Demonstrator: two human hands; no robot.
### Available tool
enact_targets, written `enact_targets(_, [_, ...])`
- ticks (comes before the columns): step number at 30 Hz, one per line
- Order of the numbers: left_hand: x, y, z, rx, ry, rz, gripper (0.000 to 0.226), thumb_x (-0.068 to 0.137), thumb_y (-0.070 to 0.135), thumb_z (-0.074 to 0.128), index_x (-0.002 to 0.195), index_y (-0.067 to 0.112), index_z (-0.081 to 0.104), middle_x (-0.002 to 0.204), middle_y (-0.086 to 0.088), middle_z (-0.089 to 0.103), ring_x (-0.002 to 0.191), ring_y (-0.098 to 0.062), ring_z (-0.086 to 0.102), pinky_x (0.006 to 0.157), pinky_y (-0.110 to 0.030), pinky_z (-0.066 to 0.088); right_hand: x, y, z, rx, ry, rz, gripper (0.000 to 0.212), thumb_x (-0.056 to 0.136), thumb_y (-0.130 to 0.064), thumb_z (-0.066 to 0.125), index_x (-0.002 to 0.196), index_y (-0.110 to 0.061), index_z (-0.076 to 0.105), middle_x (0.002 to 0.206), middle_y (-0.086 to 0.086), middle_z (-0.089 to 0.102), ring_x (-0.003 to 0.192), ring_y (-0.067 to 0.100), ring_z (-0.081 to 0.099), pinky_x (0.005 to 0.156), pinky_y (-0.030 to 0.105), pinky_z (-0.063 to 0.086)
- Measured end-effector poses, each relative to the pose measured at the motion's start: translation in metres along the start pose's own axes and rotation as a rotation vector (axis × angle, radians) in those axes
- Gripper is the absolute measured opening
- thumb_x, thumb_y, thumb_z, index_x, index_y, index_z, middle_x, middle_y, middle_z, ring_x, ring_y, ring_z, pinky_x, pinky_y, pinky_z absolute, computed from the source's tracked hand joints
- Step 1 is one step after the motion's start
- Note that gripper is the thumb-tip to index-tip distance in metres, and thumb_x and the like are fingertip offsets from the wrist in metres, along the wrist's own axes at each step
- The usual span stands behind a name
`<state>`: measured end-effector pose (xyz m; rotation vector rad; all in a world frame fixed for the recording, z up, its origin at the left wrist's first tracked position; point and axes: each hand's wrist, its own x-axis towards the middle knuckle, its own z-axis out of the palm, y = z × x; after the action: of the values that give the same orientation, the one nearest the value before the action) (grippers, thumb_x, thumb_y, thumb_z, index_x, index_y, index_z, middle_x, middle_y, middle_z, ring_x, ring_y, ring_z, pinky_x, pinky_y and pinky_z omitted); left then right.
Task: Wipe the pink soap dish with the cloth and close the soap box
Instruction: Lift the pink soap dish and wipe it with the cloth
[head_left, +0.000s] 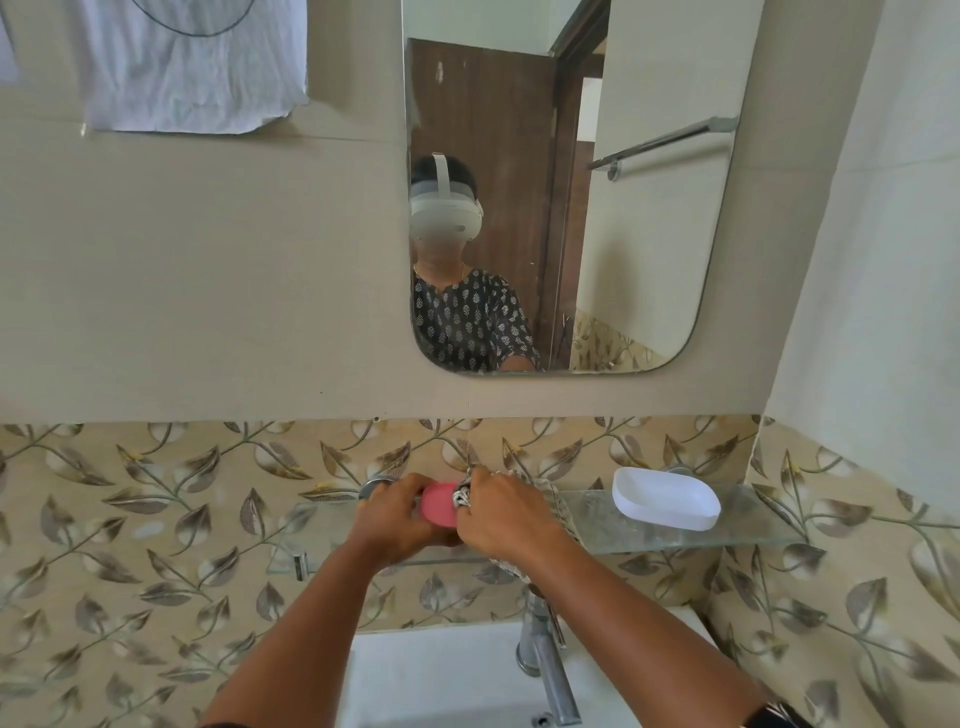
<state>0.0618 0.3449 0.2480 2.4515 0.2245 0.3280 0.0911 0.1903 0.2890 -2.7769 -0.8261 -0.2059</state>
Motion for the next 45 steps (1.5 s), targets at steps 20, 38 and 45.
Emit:
enact_targets(20, [-0.005, 0.0, 0.004, -0.053, 0.093, 0.06, 0.086, 0.049, 0.057, 0.083, 0.124, 0.031, 0.05, 0.115, 0.012, 0.056, 0.103, -0.013, 0.052, 0.085, -0.029, 0.047, -0.002, 0.007, 0.009, -0.313, 0.109, -0.134, 0.063, 0.085, -0.036, 0.043, 0.136, 0.0, 0.039, 0.118, 0.017, 0.062, 0.119, 0.028, 0.052, 0.12, 0.044, -0.001])
enact_targets(38, [-0.004, -0.004, 0.006, -0.049, 0.116, 0.075, 0.09, 0.048, 0.059, 0.083, 0.128, 0.029, 0.054, 0.123, 0.008, 0.061, 0.105, -0.012, 0.055, 0.087, -0.031, 0.049, -0.017, 0.017, -0.025, -0.28, -0.064, -0.22, 0.035, 0.082, -0.019, 0.056, 0.11, 0.002, 0.058, 0.109, 0.021, 0.061, 0.125, 0.034, 0.045, 0.114, 0.037, 0.024])
enact_targets(45, [-0.004, -0.003, 0.007, -0.024, 0.116, 0.073, 0.089, 0.051, 0.061, 0.082, 0.13, 0.031, 0.051, 0.124, 0.006, 0.06, 0.103, -0.014, 0.054, 0.09, -0.037, 0.05, -0.005, 0.028, -0.024, -0.016, -0.066, -0.169, 0.02, 0.077, -0.012, 0.049, 0.081, 0.001, 0.064, 0.07, 0.012, 0.062, 0.054, 0.02, 0.048, 0.042, 0.021, 0.031])
